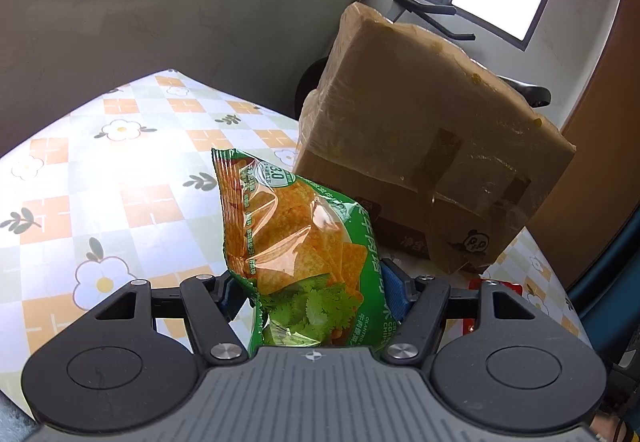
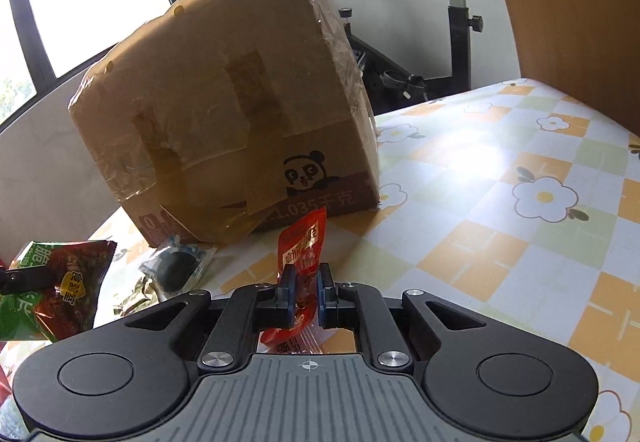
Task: Organize snacks
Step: 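Carry both packets over the box and open both tools to drop them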
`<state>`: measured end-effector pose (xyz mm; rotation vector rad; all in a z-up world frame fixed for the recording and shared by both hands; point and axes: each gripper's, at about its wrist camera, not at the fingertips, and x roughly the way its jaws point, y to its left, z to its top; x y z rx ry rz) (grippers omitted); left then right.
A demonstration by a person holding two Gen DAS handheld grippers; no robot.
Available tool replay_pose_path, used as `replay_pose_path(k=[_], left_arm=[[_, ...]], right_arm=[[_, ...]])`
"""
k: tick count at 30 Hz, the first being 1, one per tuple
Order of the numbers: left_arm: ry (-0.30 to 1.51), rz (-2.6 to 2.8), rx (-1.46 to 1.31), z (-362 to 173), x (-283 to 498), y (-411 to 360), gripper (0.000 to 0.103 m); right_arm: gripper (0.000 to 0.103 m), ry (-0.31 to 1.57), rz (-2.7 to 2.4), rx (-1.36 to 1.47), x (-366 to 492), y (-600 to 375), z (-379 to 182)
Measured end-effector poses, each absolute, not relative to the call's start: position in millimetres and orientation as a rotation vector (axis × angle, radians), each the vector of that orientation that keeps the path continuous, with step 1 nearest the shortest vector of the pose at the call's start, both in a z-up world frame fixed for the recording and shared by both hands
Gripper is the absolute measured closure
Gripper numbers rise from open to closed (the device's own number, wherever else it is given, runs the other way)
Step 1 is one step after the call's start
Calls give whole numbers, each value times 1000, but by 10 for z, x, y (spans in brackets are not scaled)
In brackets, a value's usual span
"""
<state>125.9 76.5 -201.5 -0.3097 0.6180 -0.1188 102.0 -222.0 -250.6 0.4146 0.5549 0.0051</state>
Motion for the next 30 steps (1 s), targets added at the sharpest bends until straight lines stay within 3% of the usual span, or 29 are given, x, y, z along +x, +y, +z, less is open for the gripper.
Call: replay_pose_path(k=[15, 23, 30], left_arm=[[329, -252, -272, -909, 1263, 879, 33], [262, -293, -210, -459, 1497, 607, 33], [263, -306, -161, -254, 1819, 377, 33]], right_arm=[[94, 356, 14, 223, 918, -2392, -1395], [94, 234, 45, 181, 1149, -2562, -644], [94, 215, 70, 144, 1477, -2588, -307]])
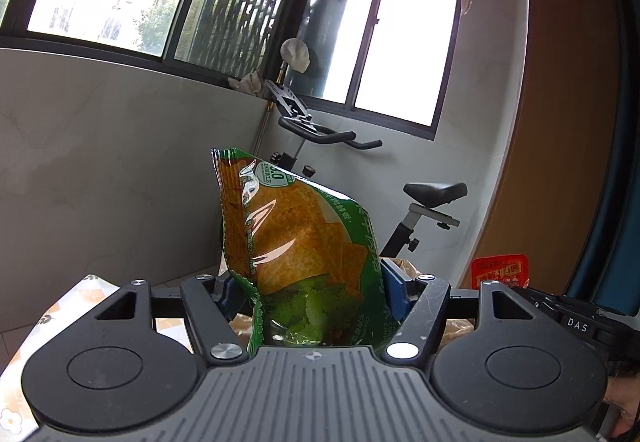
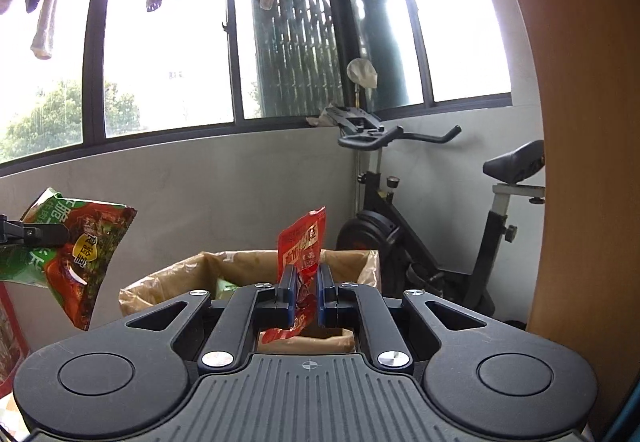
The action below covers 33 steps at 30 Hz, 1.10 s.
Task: Organize snacks
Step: 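Carry both packets over the box and open both tools to drop them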
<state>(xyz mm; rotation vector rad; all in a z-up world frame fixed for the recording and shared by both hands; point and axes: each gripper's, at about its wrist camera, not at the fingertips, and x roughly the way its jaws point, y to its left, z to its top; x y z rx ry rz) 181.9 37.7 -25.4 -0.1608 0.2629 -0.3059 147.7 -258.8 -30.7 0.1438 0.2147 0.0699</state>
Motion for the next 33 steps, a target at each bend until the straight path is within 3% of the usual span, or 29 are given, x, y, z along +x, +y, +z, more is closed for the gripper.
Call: replay_pose_path(k=[9, 17, 24, 31, 33], left_arm=[[309, -334, -151, -239, 2373, 195, 33], [408, -345, -130, -475, 2918, -156, 33], [477, -310, 80, -714, 3183, -522, 32], [556, -361, 5, -757, 3312, -457, 17], [551, -343, -8, -764, 3296, -400, 16]], right_arm=[[94, 227, 45, 133, 2002, -2539, -216], [94, 302, -15, 148, 2442, -2520, -459], [94, 362, -34, 139, 2529, -2542, -726], [91, 390, -35, 146, 2517, -2521, -819], [83, 390, -34, 147, 2493, -2514, -822]])
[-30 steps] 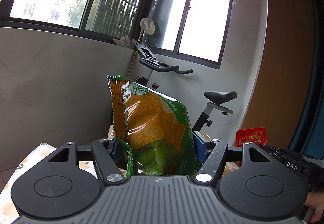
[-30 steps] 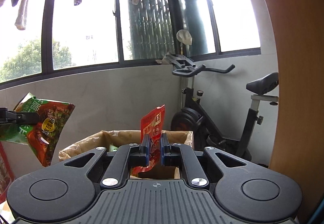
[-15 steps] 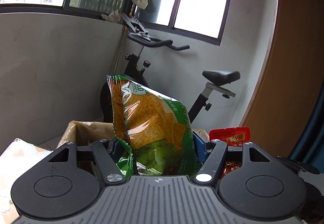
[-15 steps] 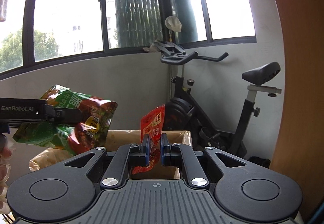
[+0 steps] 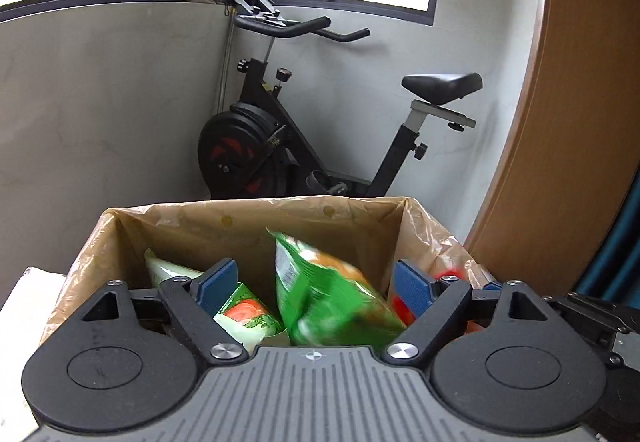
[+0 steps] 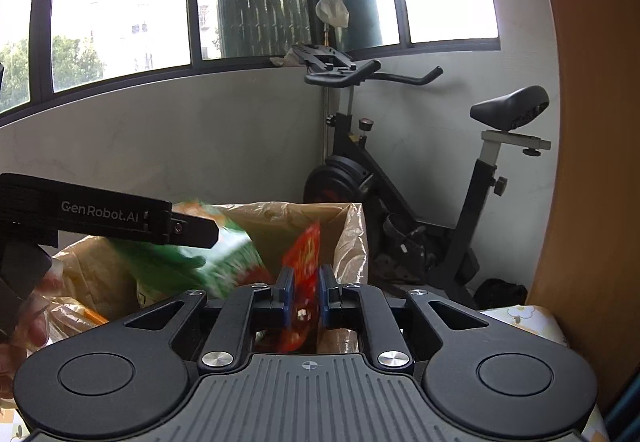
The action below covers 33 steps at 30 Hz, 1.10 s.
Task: Organize snacks
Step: 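Carry both packets over the box and open both tools to drop them, then lower both tools back toward the remaining snacks beside the box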
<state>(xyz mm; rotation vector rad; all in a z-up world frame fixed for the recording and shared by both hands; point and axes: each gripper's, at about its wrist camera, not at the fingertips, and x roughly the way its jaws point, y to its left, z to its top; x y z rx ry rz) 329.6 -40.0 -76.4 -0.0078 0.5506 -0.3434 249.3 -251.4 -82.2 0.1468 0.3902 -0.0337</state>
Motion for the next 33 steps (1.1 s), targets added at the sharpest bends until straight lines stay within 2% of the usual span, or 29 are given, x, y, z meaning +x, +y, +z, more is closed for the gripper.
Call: replay_pose_path(k=[6, 14, 20, 26, 33], left_arm=[[533, -322, -23, -672, 3185, -213, 16], [478, -248, -16, -405, 2659, 236, 18], [505, -180, 18, -381, 2193, 684, 19], [587, -151, -48, -714, 1772, 960, 20], [755, -162, -68, -1527, 1403, 879, 23]], right_arm=[[81, 390, -17, 185, 2381, -2533, -784], [81, 395, 4, 249, 2102, -2520, -783], [81, 373, 52, 270, 1739, -2401, -808], [81, 401, 86, 295, 1386, -2197, -1084], [81, 502, 60, 277, 1082, -1978, -1593]])
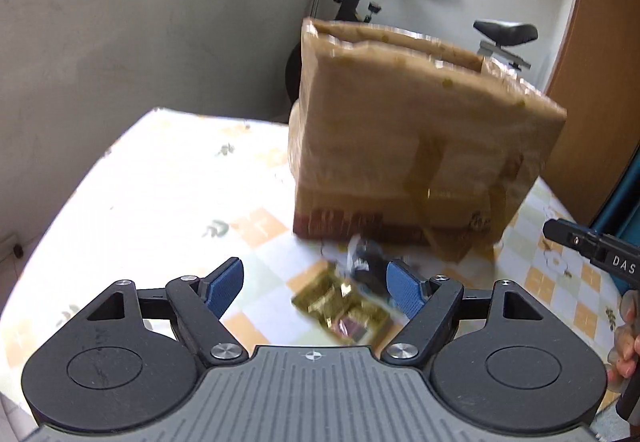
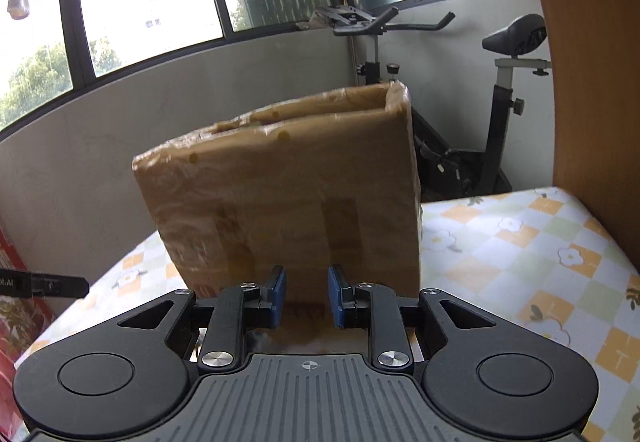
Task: Organize snacks
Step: 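Lower both tools back toward the remaining snacks beside the box, then close left tool on yellow wrapped cake while right tool grasps red meat packet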
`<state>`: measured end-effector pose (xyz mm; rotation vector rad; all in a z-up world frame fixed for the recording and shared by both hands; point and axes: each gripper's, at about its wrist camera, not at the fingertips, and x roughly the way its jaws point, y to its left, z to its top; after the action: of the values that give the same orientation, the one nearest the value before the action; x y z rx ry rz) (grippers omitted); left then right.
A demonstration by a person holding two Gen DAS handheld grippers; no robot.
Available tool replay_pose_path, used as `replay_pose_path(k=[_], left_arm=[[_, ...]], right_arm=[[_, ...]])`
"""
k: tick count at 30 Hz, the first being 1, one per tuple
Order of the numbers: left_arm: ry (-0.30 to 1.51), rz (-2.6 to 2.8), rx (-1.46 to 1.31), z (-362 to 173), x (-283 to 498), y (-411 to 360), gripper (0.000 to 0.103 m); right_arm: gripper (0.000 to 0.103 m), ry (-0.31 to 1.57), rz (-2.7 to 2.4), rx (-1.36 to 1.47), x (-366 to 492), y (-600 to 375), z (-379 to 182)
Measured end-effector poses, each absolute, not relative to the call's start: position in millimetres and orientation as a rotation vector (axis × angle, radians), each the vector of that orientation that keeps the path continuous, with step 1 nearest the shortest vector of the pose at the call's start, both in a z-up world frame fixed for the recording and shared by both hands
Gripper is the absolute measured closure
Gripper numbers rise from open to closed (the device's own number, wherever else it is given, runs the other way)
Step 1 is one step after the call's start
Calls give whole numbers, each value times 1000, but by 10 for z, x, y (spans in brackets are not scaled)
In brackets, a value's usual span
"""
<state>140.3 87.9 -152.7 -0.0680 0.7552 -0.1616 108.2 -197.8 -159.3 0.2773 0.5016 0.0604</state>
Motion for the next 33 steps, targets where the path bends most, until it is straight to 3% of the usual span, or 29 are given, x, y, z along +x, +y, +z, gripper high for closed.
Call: replay_pose_path(k=[2, 7, 17, 19, 22, 33], left_arm=[[810, -172, -102, -1734, 1361, 835, 28], [933, -212, -151, -2137, 1190, 696, 28], [999, -261, -116, -2329, 1180, 520, 30], [1005, -261, -105, -2387, 1189, 466, 44], [978, -249, -102, -2376, 1168, 472, 56], [949, -248, -151, -2386, 1136, 548, 60]], right_arm=[[81, 531, 48, 291, 1001, -1949, -1722], [80, 597, 32, 295, 837, -1912, -1977], [80, 681, 37, 242, 731, -1835, -2230], [80, 702, 31, 239, 735, -1837, -2272], [78, 726, 34, 235, 734, -1832, -2309], [66, 841, 101, 231, 789, -1692, -2409]])
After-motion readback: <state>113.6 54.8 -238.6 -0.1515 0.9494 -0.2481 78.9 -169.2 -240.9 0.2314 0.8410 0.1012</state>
